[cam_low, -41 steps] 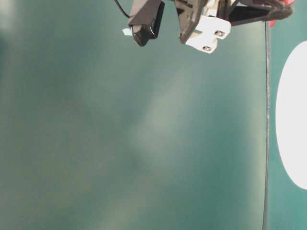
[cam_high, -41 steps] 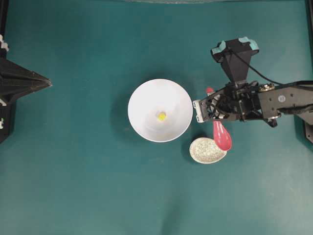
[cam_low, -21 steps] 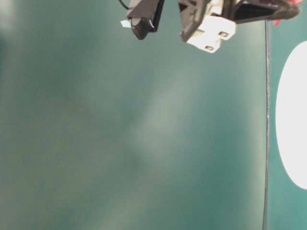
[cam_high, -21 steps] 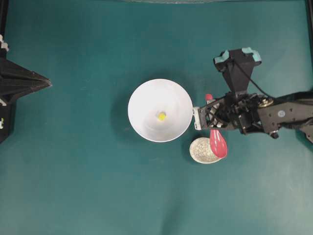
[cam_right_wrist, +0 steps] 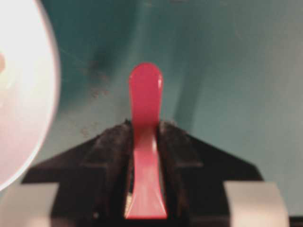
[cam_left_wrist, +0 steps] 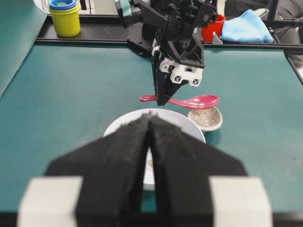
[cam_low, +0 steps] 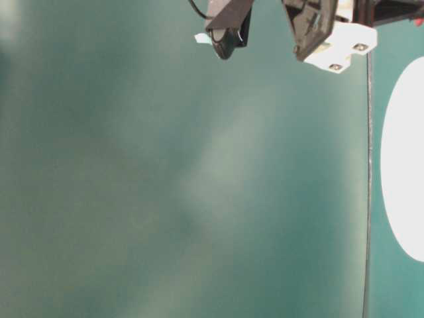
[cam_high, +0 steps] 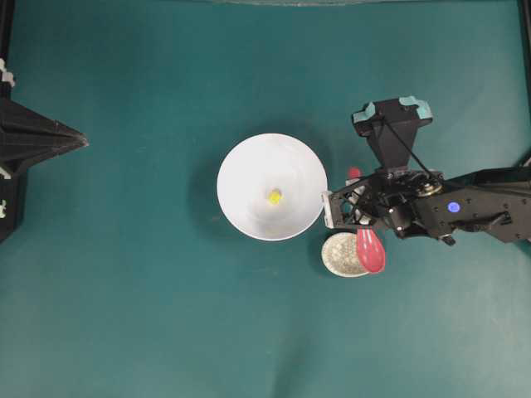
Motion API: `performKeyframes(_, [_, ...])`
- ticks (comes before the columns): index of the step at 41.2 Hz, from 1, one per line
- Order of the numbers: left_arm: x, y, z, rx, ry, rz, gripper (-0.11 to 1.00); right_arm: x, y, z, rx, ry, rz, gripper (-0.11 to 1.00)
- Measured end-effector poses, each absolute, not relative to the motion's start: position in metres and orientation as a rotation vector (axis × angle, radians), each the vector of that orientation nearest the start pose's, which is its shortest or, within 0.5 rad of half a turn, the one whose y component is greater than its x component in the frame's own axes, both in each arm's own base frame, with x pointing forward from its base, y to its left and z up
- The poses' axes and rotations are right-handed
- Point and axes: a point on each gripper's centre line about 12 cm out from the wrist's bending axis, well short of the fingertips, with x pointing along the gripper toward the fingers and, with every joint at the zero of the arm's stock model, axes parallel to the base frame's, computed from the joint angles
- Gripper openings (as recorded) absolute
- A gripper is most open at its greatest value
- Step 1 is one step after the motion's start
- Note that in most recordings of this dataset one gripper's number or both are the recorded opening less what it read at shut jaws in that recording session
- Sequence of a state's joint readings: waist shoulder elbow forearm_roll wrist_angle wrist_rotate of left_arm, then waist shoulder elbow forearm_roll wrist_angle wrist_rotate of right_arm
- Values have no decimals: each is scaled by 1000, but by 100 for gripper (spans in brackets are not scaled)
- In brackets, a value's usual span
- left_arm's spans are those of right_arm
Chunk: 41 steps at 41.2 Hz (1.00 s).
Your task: Scoop the yellow hexagonal prism block from the bowl with a spoon using the right arm.
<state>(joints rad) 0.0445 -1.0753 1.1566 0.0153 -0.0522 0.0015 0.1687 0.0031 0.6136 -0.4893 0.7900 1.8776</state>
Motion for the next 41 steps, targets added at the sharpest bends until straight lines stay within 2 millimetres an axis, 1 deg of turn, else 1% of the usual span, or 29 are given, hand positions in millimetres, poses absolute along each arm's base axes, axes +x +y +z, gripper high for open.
performKeyframes(9, [181, 8, 294, 19, 31, 43, 3, 338, 19, 147, 953, 873, -1032, 24])
performKeyframes(21, [181, 8, 294, 19, 30, 43, 3, 339, 21, 147, 946, 873, -1022, 25])
performKeyframes(25, [181, 8, 294, 19, 30, 42, 3, 341, 22, 148, 936, 866, -1006, 31])
performKeyframes(34, [181, 8, 295, 18, 28, 42, 3, 342, 23, 149, 933, 858, -991, 55])
performKeyframes(38, [181, 8, 295, 18, 28, 43, 3, 343, 22, 149, 931, 857, -989, 60])
performKeyframes(41, [181, 8, 294, 18, 30, 43, 3, 343, 23, 148, 924, 857, -989, 60])
